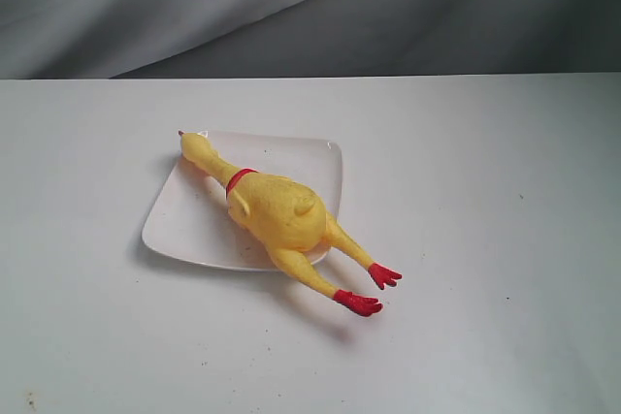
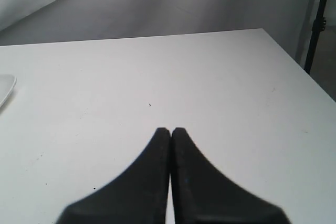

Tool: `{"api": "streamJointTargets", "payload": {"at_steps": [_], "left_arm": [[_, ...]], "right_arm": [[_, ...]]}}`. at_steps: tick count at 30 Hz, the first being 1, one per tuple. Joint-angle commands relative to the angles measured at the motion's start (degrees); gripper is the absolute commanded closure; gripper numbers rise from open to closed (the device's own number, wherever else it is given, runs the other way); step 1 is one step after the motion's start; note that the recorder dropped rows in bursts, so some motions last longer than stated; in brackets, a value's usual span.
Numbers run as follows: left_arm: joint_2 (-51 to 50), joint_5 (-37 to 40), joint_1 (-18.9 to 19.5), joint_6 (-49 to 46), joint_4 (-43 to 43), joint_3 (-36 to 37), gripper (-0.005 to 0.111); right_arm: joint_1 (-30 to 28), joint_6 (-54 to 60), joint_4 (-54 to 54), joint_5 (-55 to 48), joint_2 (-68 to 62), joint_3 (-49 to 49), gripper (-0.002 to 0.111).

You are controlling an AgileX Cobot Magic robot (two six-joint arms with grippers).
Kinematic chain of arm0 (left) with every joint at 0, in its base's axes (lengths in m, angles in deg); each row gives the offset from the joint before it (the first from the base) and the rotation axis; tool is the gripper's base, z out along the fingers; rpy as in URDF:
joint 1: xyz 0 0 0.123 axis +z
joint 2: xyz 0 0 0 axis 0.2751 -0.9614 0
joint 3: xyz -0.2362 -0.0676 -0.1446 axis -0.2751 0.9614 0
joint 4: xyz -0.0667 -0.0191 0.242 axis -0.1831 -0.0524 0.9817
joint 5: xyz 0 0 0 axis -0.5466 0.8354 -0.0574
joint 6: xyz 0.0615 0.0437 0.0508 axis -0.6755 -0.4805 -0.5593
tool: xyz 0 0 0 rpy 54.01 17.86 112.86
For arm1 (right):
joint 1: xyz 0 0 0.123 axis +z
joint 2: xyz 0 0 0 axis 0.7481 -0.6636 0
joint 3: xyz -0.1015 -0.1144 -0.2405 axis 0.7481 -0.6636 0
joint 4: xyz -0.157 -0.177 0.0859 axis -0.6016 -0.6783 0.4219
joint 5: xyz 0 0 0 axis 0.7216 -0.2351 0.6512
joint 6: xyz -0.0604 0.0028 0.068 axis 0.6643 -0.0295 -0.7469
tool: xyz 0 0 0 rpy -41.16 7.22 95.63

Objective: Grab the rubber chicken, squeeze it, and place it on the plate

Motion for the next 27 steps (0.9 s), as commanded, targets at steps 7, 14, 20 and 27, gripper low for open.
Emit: {"api": "streamJointTargets", "payload": {"at_steps": [7, 14, 20, 27], "left_arm": [[7.86, 0.16, 11.05, -0.05, -0.13, 0.18, 0.091], [7.86, 2.79, 12.11, -6.98, -0.13, 0.04, 0.091], [7.86, 8.83, 12.11, -9.41, -0.13, 0.04, 0.091], [7.86, 24.66, 12.11, -9.69, -0.13, -0.19, 0.091]], "right_arm": [[-0.11, 0.07, -0.35, 0.02, 0.22, -0.20, 0.108], [-0.11, 0.07, -0.35, 0.02, 0.22, -0.20, 0.108], [-0.11, -0.05, -0.35, 0.02, 0.22, -0.20, 0.108], [-0.11, -0.05, -0.35, 0.02, 0.22, -0.20, 0.108]]}}
